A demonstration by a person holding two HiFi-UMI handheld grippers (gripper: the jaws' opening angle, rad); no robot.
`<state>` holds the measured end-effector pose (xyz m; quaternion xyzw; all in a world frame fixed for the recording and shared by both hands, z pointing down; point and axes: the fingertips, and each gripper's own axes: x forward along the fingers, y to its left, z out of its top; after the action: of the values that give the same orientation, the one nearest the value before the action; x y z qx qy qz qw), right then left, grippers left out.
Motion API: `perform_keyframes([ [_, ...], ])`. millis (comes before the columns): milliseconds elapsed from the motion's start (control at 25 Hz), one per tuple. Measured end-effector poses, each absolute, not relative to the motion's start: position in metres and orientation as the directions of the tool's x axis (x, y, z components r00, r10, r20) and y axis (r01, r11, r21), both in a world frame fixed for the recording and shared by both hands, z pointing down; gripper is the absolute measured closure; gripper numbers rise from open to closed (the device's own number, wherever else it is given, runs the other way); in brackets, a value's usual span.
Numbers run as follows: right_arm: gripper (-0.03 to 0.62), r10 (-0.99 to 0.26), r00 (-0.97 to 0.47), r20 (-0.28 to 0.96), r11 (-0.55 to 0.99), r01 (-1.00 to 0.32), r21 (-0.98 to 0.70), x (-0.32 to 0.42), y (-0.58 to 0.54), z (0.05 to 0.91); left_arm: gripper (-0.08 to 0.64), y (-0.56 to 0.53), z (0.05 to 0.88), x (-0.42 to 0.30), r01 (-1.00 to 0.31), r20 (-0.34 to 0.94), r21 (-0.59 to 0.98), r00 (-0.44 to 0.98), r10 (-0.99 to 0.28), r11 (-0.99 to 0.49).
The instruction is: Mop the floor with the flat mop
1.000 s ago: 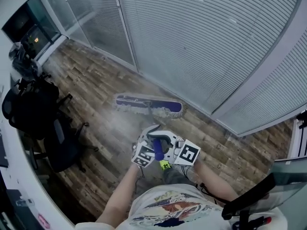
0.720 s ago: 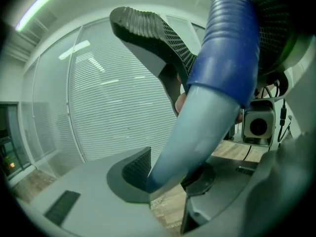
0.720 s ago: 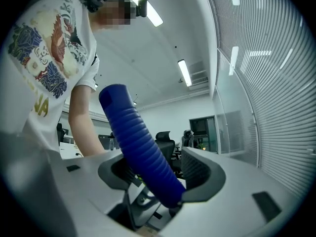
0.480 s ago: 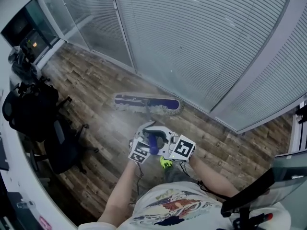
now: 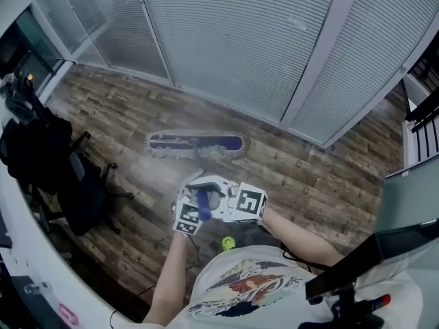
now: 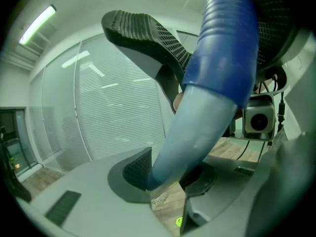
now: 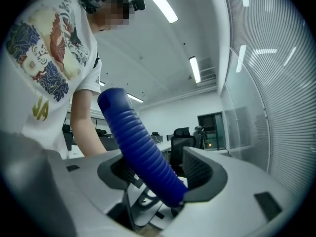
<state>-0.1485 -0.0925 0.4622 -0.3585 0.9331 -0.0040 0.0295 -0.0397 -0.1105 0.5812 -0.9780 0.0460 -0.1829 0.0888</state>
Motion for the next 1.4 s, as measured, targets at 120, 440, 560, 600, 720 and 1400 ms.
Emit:
perform_keyframes([
  [120,0.337,-0.651,-0.757,-0.061,0.759,-0.650,-0.033,-0.190,-0.038,0.459,0.454,-0.057,0.577,-0.082,-0.069,0.358,-0.189,0.924,-0.134,-0.980],
  [440,0.333,-0.591,-0.800,-0.104,0.807,-0.587,-0.072,-0.249,0.098,0.444,0.454,0.071,0.569,-0.146,-0.131,0.389,-0.193,0.900,-0.199,-0.972],
  [560,0.333,-0.562,-0.819,-0.116,0.827,-0.557,-0.078,-0.258,0.148,0.444,0.454,0.117,0.571,-0.158,-0.163,0.402,-0.196,0.886,-0.231,-0.967],
  [600,0.331,-0.554,-0.824,-0.119,0.832,-0.548,-0.080,-0.260,0.165,0.444,0.456,0.133,0.572,-0.161,-0.175,0.405,-0.196,0.882,-0.242,-0.965],
  [720,0.331,-0.537,-0.833,-0.134,0.844,-0.529,-0.089,-0.256,0.219,0.447,0.456,0.184,0.575,-0.161,-0.185,0.422,-0.219,0.867,-0.264,-0.958],
  [1400,0.327,-0.422,-0.902,-0.092,0.906,-0.415,-0.085,-0.230,0.287,0.468,0.457,0.246,0.597,-0.138,-0.204,0.435,-0.226,0.854,-0.286,-0.952],
])
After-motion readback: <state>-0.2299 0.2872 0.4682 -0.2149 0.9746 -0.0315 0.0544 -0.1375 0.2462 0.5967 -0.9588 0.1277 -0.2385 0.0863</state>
